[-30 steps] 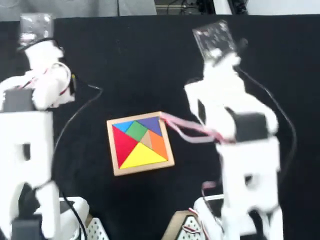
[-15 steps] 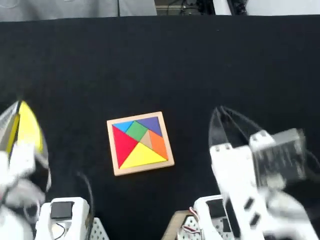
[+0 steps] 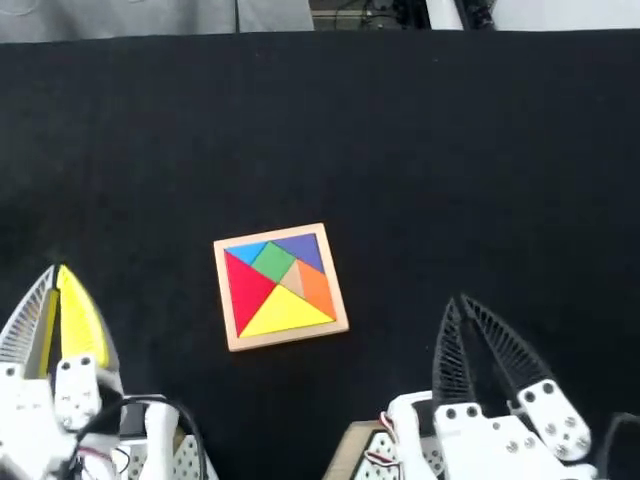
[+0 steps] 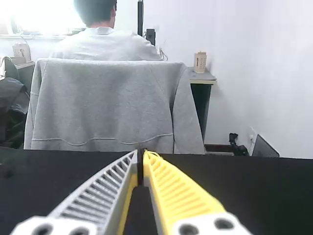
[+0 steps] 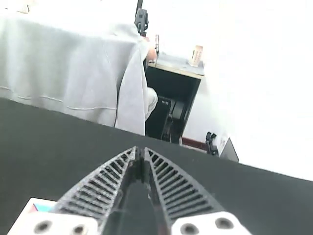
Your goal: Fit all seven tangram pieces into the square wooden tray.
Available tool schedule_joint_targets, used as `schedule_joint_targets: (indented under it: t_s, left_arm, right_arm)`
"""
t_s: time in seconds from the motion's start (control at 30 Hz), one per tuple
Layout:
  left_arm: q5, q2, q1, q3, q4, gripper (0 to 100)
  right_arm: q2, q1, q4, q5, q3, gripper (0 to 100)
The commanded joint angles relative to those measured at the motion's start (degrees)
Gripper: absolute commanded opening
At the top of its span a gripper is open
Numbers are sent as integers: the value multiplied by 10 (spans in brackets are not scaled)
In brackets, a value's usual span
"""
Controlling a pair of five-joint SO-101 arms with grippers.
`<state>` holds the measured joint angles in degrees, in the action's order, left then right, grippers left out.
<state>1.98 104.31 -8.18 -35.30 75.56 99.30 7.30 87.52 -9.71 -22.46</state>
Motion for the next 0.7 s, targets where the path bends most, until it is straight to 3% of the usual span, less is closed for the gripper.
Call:
schedule_joint_targets:
  t_s: [0.0, 0.27, 0.67]
  left_arm:
    - [5, 2, -5, -51, -61, 29]
    - [61, 2, -77, -261, -239, 29]
    - [44, 2, -65, -565, -419, 29]
  right_arm:
    - [81, -10, -71, -32, -153, 15]
    - [92, -10, -169, -40, -279, 18]
    - [93, -9, -380, -39, -580, 18]
